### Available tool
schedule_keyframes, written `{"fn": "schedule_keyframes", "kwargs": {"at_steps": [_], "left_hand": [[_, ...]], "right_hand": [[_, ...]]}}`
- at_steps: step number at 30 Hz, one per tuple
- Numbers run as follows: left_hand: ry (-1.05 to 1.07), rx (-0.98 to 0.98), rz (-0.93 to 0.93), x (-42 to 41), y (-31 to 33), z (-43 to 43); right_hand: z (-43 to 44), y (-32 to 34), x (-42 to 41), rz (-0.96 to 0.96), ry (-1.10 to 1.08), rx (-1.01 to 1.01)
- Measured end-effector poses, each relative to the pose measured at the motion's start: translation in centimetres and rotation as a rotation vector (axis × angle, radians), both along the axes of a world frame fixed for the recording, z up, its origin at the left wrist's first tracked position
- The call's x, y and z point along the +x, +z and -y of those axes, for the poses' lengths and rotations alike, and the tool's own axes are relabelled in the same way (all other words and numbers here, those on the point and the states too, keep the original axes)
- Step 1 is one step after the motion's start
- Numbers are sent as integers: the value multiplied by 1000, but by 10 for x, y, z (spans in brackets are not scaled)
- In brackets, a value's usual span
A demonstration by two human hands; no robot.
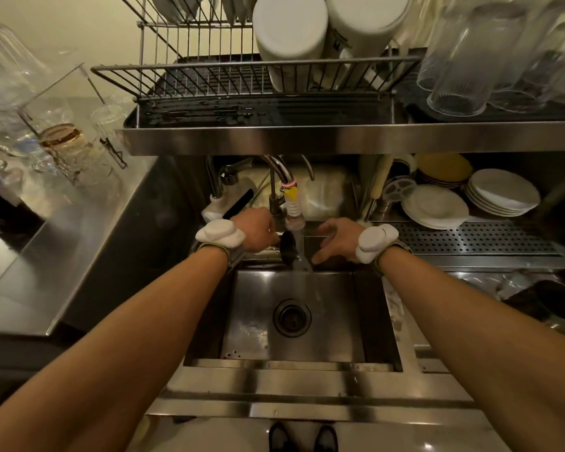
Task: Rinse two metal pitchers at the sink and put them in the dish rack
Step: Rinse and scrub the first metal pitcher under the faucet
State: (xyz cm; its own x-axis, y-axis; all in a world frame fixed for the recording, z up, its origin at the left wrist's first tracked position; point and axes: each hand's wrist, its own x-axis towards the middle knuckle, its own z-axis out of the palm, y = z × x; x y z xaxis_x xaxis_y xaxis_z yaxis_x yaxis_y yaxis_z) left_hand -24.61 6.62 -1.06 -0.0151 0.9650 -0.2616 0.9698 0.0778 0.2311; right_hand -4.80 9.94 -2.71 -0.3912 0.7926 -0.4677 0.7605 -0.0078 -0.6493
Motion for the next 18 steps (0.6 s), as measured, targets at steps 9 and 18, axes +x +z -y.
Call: {"fn": "schedule_keyframes", "kwargs": {"at_steps": [9,18], "left_hand": [[-46,79,-232,11,15,11],[-159,180,-534,17,24,21]], "right_hand": [[1,15,10,13,69,20],[2,17,11,20,133,60]]}}
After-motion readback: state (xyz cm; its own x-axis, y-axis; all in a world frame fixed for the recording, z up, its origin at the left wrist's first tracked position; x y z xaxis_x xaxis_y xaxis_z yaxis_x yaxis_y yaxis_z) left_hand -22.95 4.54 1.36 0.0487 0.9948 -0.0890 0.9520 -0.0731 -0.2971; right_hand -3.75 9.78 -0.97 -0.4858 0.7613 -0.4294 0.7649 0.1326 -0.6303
